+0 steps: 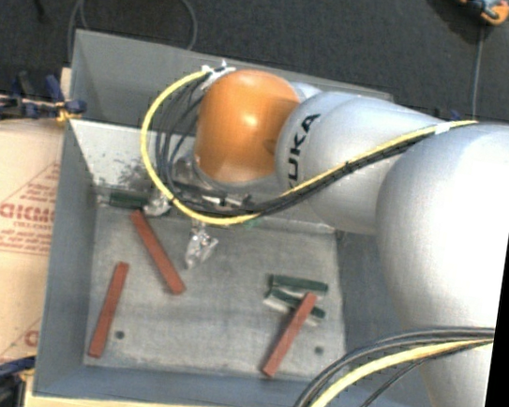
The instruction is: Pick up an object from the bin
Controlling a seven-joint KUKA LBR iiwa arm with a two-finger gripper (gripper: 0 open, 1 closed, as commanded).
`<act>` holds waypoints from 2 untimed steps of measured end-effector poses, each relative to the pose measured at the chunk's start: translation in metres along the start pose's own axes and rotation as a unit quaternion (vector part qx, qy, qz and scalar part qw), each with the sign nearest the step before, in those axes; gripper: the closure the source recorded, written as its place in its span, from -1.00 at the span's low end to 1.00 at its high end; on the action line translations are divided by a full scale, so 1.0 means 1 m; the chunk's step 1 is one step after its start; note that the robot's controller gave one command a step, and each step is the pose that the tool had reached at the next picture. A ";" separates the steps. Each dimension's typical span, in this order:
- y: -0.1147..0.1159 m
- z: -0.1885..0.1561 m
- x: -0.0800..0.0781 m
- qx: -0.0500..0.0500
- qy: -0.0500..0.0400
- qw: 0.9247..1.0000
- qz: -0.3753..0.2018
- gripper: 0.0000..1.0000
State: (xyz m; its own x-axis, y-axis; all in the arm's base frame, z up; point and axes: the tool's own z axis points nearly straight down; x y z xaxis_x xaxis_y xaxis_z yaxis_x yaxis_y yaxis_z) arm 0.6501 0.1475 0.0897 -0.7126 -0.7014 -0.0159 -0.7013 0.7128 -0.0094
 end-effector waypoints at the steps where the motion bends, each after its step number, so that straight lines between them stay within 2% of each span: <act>1: -0.006 0.010 -0.002 -0.006 0.004 1.000 -0.001 -1.00; 2: 0.032 0.007 -0.031 -0.003 0.005 0.999 -0.041 -1.00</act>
Offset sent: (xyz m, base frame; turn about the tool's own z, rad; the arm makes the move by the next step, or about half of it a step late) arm -0.0055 0.0753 -0.0040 -0.1284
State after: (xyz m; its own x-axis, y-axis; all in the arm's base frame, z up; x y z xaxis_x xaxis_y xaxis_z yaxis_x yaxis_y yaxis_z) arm 0.6502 0.1919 0.0831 -0.6532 -0.7572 -0.0049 -0.7571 0.6532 -0.0035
